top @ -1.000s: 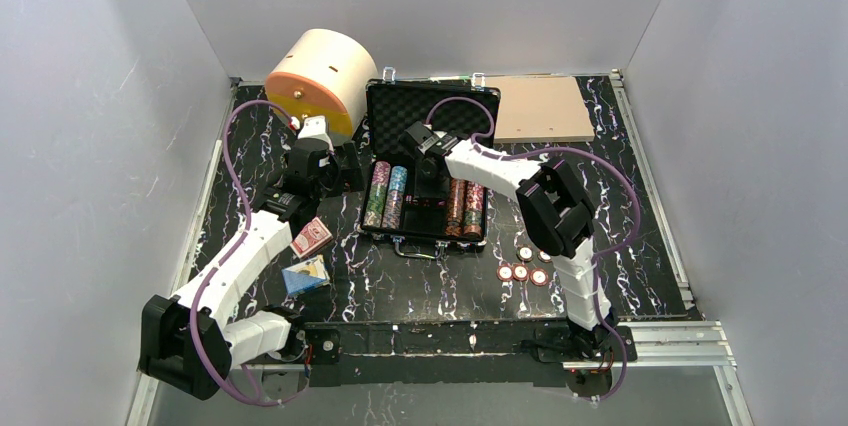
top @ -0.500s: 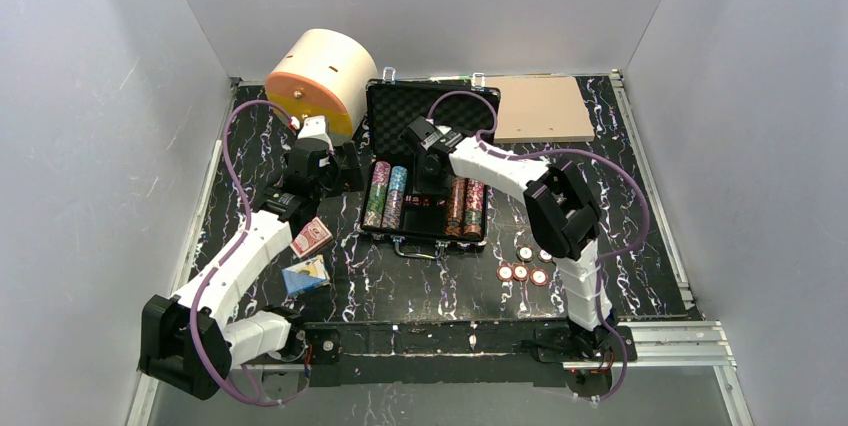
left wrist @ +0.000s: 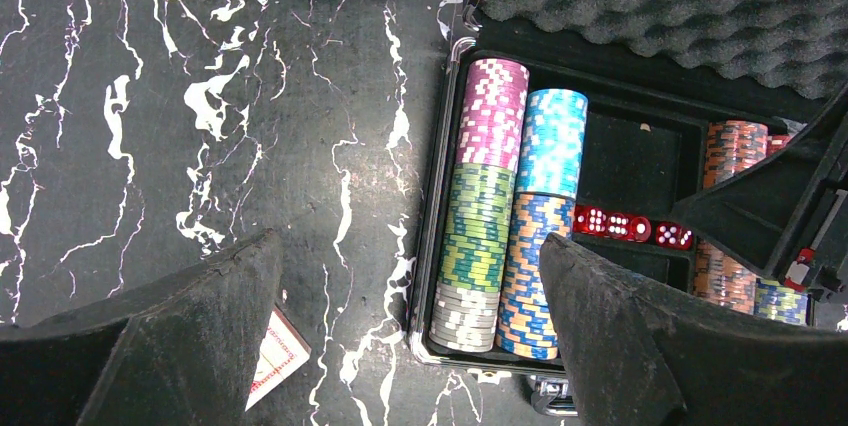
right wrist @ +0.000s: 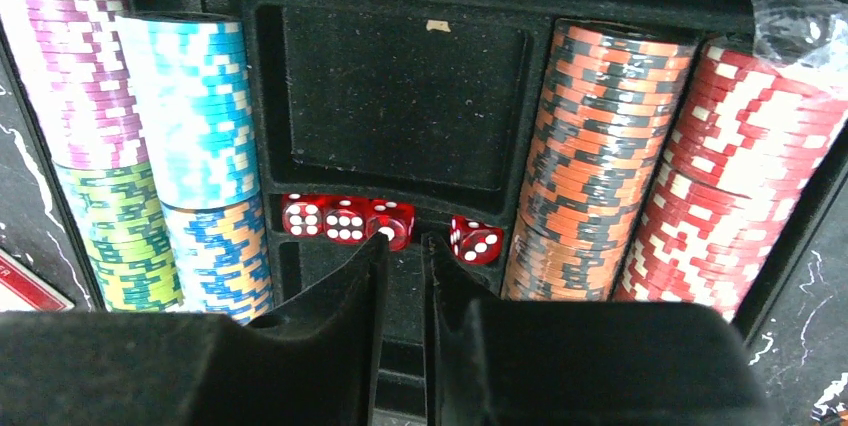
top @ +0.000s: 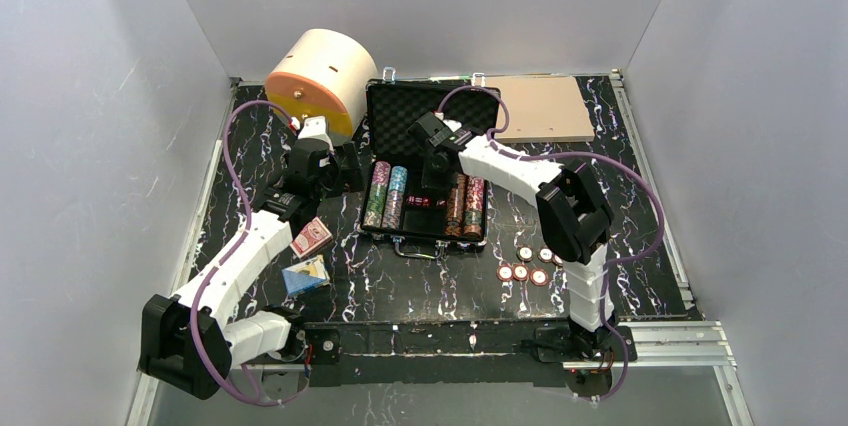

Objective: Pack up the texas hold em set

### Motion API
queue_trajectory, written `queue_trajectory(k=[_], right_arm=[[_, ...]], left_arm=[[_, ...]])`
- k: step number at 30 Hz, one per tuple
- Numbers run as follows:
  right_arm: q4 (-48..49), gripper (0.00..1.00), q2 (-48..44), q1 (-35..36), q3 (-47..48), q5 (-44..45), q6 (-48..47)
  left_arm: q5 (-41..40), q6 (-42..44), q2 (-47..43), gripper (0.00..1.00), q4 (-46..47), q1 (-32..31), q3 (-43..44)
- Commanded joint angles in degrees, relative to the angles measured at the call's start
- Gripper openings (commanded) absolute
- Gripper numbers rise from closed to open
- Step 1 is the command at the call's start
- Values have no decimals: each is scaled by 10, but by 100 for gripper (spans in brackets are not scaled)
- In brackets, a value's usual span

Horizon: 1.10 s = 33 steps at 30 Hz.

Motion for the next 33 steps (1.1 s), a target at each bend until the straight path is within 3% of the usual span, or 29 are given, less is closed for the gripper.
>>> queue_trajectory(k=[1,7,17,20,25,33], right_arm=[[-24,23,8,-3,2,19,9],[-24,16,24,-3,4,5,5],[-25,15,41,-3,6,-16,-9],[-22,18,47,-3,6,-23,-12],[-21,31,53,-3,10,-28,-13],[-28,31,55,-5,17,-23,-15]], left_arm=[[-7,4,-7,98,-5,-3,-4],[-8,5,-7,98,-5,-3,-3],[-10,5,-8,98,-5,-3,-5],[-10,5,-7,98,-5,-3,-5],[-13,6,-7,98,-6,-3,-6],[-15,6,-7,98,-6,-3,-7]])
